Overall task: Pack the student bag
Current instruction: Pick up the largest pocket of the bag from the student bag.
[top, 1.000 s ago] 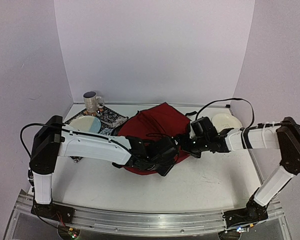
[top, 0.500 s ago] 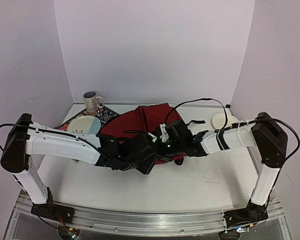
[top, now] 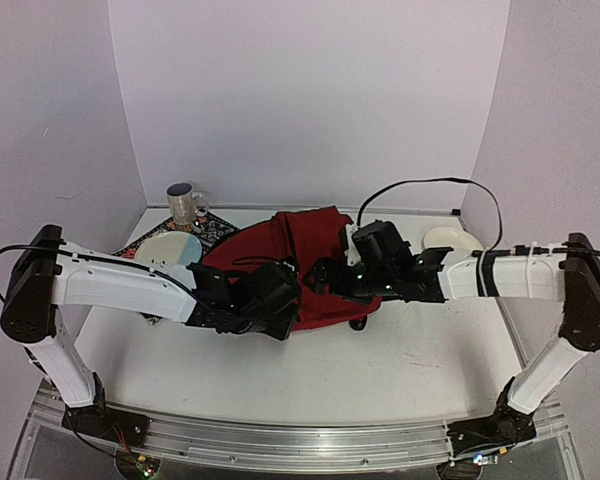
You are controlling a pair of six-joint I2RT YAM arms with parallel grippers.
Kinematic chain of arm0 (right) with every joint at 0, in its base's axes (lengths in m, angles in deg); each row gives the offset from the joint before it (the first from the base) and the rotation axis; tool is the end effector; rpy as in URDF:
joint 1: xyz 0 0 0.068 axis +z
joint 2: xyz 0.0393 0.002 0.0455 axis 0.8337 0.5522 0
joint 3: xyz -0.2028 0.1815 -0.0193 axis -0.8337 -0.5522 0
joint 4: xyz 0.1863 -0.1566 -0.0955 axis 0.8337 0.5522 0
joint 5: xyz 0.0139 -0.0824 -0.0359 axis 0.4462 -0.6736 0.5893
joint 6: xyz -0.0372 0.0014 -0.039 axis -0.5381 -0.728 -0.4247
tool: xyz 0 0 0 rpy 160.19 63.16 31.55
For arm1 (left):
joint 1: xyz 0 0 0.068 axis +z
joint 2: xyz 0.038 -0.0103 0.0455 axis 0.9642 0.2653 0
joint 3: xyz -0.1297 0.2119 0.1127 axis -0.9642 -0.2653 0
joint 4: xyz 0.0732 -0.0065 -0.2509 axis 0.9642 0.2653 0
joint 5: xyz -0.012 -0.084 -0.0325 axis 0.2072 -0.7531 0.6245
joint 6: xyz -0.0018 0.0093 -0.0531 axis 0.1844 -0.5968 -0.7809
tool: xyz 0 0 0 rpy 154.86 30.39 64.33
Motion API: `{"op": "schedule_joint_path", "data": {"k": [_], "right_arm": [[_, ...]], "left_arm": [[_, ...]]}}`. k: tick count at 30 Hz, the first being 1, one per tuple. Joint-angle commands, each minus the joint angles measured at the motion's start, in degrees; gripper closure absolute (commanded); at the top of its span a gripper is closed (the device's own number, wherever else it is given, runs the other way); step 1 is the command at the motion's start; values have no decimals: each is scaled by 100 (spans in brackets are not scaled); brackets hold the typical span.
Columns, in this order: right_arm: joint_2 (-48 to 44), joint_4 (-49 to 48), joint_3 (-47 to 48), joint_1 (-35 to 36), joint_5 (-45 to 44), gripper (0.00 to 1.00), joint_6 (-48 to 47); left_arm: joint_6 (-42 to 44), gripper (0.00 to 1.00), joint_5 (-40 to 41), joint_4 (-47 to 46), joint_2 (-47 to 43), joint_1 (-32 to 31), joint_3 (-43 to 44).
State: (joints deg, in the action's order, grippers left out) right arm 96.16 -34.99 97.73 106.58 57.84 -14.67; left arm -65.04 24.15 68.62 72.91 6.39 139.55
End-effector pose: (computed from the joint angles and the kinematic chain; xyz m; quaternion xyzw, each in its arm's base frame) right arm 0.2374 0.2834 0.2557 -0.0374 0.8047 0.4331 0.4043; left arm 0.1483 -0.3300 0.2137 0.2342 0.8988 -0.0977 0.3574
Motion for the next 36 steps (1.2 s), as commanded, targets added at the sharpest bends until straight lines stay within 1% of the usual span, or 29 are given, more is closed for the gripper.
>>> {"op": "schedule_joint_path", "data": {"k": [1, 4, 11, 19, 23, 27, 29, 34, 36], "right_arm": [[-438, 637, -287, -154, -796, 7, -198], [-585, 664, -416, -178, -876, 6, -195], [-630, 668, -480, -180, -879, 6, -205], [-621, 665, -438, -177, -831, 6, -246], [-584, 644, -423, -177, -782, 6, -265], [-550, 614, -409, -179, -739, 6, -282], [-550, 605, -409, -174, -731, 6, -288], [-566, 572, -412, -177, -707, 6, -305], [-574, 548, -418, -178, -686, 6, -308]], "left_arm": [[-76, 49, -129, 38, 454, -30, 604], [-140, 50, -107, 265, 742, -33, 896], [-186, 50, -21, 750, 1379, -32, 1518], [-350, 50, 592, 1225, 1786, -29, 1815], [-384, 53, 916, 1335, 1788, -30, 1857], [-367, 57, 1065, 1427, 1843, -26, 1937], [-367, 60, 1094, 1469, 1901, -25, 1976], [-350, 62, 1097, 1492, 2094, -24, 2065], [-354, 65, 1118, 1493, 2160, -18, 2087]]}}
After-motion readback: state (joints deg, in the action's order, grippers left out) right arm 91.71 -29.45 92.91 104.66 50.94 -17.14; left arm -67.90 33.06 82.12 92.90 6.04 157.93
